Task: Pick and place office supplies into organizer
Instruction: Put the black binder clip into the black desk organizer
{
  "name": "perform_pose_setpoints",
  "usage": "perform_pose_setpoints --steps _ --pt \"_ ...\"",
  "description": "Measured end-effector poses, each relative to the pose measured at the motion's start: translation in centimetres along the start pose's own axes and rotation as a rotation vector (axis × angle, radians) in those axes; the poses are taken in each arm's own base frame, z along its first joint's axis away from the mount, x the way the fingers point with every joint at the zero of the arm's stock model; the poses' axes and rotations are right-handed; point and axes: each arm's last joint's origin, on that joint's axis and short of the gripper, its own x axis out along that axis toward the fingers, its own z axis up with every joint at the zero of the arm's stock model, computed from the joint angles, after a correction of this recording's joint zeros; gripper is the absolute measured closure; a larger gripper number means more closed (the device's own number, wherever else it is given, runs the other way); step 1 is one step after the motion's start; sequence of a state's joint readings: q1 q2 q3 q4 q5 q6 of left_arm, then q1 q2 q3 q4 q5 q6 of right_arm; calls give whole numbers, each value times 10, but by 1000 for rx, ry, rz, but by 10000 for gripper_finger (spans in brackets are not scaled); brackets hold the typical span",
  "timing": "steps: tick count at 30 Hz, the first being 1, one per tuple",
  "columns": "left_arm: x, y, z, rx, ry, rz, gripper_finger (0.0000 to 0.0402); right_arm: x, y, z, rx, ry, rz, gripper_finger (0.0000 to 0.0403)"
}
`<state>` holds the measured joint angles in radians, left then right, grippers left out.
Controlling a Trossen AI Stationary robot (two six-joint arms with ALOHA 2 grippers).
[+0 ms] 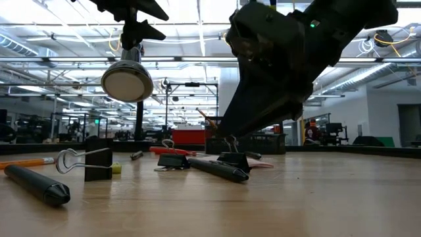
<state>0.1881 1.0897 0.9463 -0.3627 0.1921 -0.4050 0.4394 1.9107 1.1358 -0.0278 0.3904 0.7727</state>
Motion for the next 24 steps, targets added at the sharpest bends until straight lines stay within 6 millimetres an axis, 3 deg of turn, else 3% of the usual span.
perform_pose_setpoints --steps 14,24 --pt "0 0 0 0 0 0 186 0 3 -6 20 18 5 300" --pt "0 0 0 -16 0 0 186 14 1 -12 49 49 32 344"
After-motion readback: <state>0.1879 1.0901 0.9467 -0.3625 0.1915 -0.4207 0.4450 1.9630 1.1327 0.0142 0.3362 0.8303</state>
